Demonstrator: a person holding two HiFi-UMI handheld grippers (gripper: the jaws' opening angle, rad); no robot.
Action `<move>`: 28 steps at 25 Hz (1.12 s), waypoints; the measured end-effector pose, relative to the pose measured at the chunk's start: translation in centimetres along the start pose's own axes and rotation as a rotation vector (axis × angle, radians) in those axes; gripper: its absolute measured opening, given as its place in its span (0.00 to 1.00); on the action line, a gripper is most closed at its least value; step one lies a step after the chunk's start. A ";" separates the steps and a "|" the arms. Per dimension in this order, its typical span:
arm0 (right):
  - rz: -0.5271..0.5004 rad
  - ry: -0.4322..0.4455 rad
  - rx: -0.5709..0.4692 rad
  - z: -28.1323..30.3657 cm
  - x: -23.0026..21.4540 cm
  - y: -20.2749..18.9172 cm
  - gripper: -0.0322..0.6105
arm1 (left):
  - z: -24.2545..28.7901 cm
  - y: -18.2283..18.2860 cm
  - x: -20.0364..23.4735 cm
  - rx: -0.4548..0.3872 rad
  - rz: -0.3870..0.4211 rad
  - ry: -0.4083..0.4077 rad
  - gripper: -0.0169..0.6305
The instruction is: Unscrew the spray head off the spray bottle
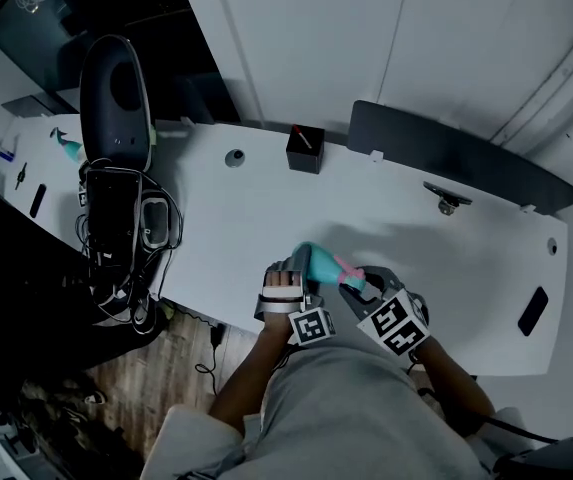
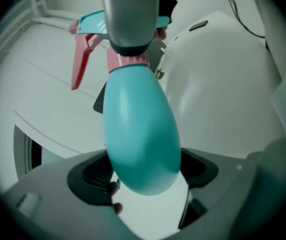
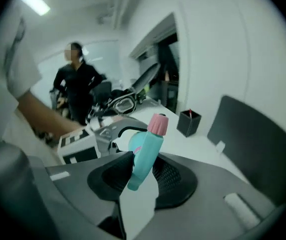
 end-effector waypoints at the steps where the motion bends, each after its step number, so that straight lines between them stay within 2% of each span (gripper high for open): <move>1: -0.172 -0.017 0.018 -0.2 0.5 0.3 0.25 | -0.1 0.1 -0.2 -0.019 -0.020 -0.024 0.65; 4: -0.662 -0.045 0.055 -0.7 2.2 0.1 0.25 | -0.4 0.3 -1.0 -0.079 -0.062 -0.084 0.65; 6: -0.925 -0.062 0.066 -0.9 2.7 -0.4 0.25 | -0.7 0.5 -1.3 -0.113 -0.063 -0.102 0.65; 8: -1.067 -0.103 0.065 -1.0 2.7 -0.9 0.25 | -1.0 0.5 -1.2 -0.134 -0.082 -0.089 0.65; 10: -1.055 -0.139 0.006 -1.2 2.7 -0.7 0.26 | -1.0 0.4 -0.8 -0.134 -0.129 -0.063 0.65; 12: -0.885 -0.129 -0.096 -1.7 2.8 -0.1 0.30 | -0.9 0.2 -0.2 -0.122 -0.188 -0.037 0.65; 14: -0.625 -0.086 -0.204 -2.7 2.4 0.7 0.49 | -0.8 0.1 0.5 -0.109 -0.235 -0.005 0.65; 17: -0.206 -0.027 -0.380 -5.3 1.1 1.5 0.50 | -0.7 -0.3 1.5 -0.095 -0.265 0.067 0.65; 19: 0.214 0.051 -0.456 -6.8 -0.1 0.9 0.50 | -0.8 -0.4 2.2 -0.089 -0.250 0.132 0.65; 22: 0.992 0.272 -0.501 -6.9 -1.5 -1.1 0.50 | -0.9 -0.5 3.1 -0.082 -0.195 0.220 0.65; 23: 1.202 0.335 -0.497 -6.3 -1.6 -1.7 0.50 | -0.9 -0.5 3.3 -0.077 -0.176 0.239 0.65; 24: 1.354 0.376 -0.480 -5.6 -1.4 -2.1 0.50 | -0.9 -0.4 3.5 -0.072 -0.154 0.253 0.65; 26: 1.507 0.394 -0.428 -4.1 -1.1 -2.5 0.50 | -0.8 -0.2 3.5 -0.064 -0.102 0.281 0.65; 28: 1.572 0.370 -0.382 -2.9 -0.8 -2.8 0.46 | -0.9 0.1 3.3 -0.058 -0.049 0.300 0.65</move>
Point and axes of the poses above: the fingertips, and each gripper's own axes: z forward along the fingers, x to its left, y out of its top, the point moved 8 cm from there along -z, backward along the fingers, and after that the axes turned 2 degrees about -y, right-handed, at the moved point
